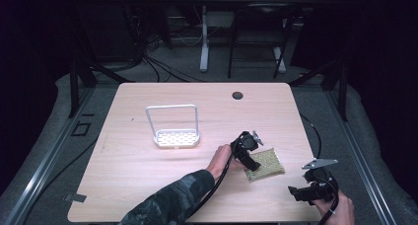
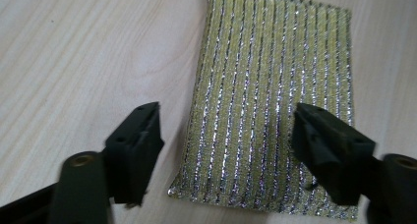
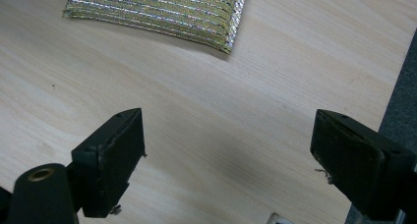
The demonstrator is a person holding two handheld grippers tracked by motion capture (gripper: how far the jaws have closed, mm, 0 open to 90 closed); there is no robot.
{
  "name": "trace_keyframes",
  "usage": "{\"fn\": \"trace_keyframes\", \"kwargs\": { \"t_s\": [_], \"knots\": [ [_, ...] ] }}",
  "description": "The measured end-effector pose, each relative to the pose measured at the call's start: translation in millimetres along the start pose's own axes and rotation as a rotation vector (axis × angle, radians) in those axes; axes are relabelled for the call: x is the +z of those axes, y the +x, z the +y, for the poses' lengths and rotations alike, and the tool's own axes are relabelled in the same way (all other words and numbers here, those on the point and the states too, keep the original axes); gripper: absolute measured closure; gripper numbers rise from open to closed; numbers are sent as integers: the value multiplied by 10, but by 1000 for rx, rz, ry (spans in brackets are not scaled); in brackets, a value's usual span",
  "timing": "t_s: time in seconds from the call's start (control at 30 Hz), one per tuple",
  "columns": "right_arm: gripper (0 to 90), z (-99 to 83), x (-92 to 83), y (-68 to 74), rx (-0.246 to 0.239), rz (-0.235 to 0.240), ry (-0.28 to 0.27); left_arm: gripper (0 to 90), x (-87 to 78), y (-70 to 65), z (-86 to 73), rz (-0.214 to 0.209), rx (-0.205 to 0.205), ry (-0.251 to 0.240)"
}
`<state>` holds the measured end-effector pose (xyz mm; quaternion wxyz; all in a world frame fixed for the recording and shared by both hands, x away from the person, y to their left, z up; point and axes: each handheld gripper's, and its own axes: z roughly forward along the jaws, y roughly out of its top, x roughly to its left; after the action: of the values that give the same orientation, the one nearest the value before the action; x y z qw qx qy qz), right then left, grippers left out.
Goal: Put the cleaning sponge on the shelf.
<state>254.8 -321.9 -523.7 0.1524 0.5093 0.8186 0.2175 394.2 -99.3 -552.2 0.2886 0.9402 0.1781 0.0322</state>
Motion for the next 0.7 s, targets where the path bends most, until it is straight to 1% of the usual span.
{"fn": "trace_keyframes", "kwargs": {
  "t_s": [0.03,0.07,0.1,0.13,0.2,0.23,0.27,0.3,0.33,0.47,0.5,0.53,0.6,0.63,0.67,0.7],
  "knots": [
    [132,0,1,-1,-2,-1,1,307,1,2,-2,-4,-2,-2],
    [134,-1,1,0,-1,1,1,350,3,4,-6,-20,-3,0],
    [134,-1,1,0,-1,1,1,368,3,4,-6,-20,-3,0],
    [134,-1,0,0,-1,-1,2,394,6,7,-8,-34,-5,9],
    [135,2,-4,5,-3,-2,2,403,8,26,-13,-46,-16,17],
    [137,2,-4,7,-3,0,-4,409,16,34,-20,-57,-35,12],
    [139,3,-5,10,-4,-1,-6,413,16,34,-20,-57,-35,12],
    [139,3,-5,10,-4,-1,-6,413,20,46,-28,-65,-49,9],
    [141,2,-2,9,-5,-3,-5,424,11,60,-32,-70,-50,22],
    [142,-1,12,1,-2,-3,-2,461,5,52,-18,-59,-49,39],
    [142,0,11,3,-1,-1,-4,473,8,49,-14,-60,-59,39],
    [142,0,11,3,-1,-1,-4,483,8,49,-14,-60,-59,39],
    [142,5,6,10,-1,2,-1,495,7,41,8,-58,-73,64],
    [143,7,1,16,-5,2,0,510,4,27,29,-45,-67,82],
    [143,7,1,16,-5,2,0,520,4,27,29,-45,-67,82],
    [143,7,-1,21,-7,-1,1,530,3,21,38,-35,-61,86]
  ]
}}
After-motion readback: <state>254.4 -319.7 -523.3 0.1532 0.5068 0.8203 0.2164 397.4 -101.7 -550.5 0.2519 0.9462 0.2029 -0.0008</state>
